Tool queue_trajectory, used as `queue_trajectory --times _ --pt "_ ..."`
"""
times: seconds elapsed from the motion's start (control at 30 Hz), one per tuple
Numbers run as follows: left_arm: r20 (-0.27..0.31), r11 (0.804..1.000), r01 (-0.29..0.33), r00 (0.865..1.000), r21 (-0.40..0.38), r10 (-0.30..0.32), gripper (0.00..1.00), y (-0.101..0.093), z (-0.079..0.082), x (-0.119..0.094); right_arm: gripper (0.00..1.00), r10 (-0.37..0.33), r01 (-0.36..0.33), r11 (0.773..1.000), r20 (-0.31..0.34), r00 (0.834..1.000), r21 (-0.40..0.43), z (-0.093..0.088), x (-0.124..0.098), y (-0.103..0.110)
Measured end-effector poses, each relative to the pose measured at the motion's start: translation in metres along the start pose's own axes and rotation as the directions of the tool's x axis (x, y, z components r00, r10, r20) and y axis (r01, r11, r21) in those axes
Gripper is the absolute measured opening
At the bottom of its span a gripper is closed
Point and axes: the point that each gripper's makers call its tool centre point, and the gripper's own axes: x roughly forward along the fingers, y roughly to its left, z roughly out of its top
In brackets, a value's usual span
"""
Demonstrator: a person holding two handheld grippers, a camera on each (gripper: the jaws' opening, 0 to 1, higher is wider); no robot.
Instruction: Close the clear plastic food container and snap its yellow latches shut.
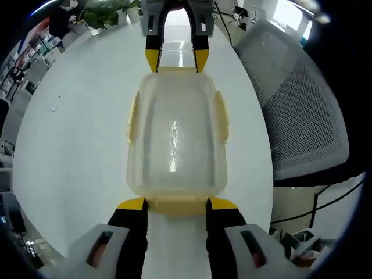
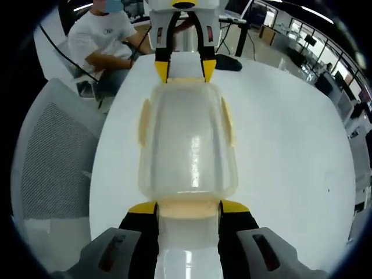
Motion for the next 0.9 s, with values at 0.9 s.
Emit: queue_trajectory --times 0.9 --pt "-0.003 1.0 0.01 1.0 -0.007 -0.01 0.38 0.014 0.019 -0.034 0.38 0.002 -0.002 1.0 0.018 1.0 0.0 0.008 -0.035 -0.014"
